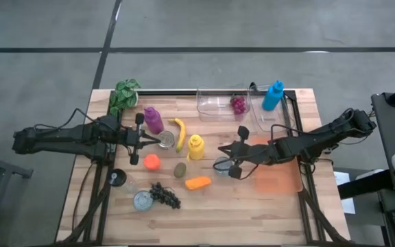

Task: Pick & Place Food Item
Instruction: Put the yellow and blue tuna can into the orange bin

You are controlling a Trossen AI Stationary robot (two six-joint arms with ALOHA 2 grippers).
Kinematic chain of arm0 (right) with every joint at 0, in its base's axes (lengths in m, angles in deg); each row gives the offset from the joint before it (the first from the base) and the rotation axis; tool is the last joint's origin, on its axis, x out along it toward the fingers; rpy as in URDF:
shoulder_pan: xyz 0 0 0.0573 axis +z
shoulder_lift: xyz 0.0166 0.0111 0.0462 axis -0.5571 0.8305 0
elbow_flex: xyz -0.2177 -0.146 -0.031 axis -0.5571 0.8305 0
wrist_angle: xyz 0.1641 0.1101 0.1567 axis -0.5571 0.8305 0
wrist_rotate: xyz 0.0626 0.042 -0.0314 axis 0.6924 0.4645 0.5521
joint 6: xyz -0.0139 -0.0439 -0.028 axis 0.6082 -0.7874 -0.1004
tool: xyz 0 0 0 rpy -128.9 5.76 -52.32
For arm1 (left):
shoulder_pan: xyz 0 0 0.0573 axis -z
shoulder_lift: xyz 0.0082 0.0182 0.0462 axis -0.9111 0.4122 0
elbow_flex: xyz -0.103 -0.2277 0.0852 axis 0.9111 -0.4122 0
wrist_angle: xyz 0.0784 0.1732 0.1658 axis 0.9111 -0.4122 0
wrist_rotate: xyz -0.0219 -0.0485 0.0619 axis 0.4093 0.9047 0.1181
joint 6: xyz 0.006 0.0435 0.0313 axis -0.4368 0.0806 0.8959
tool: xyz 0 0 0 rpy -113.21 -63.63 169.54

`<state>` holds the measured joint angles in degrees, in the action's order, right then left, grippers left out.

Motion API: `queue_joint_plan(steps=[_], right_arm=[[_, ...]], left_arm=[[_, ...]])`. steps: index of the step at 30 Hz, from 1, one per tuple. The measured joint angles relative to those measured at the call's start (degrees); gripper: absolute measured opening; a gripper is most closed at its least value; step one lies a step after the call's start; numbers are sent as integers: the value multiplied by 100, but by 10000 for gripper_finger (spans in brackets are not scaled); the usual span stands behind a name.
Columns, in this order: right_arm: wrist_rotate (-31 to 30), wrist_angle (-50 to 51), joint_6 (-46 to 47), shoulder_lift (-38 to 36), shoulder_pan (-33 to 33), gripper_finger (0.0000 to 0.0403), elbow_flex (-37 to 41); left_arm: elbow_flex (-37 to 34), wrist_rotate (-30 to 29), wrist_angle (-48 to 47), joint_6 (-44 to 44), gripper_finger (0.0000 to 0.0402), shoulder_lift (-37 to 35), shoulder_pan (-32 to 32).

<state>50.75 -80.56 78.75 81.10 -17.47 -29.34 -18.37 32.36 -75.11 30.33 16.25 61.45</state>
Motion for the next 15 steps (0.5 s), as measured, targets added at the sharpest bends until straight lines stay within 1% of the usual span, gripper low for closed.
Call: queue_joint_plan(steps=[3,10,15], right_arm=[[36,-2,120,0,0,8,1],[699,11,133,0,0,8,-1],[748,100,142,0,0,8,1]], left_arm=[[0,0,-118,-2,10,0,0],[0,0,-285,-3,10,0,0],[0,2,-441,-4,10,0,0]])
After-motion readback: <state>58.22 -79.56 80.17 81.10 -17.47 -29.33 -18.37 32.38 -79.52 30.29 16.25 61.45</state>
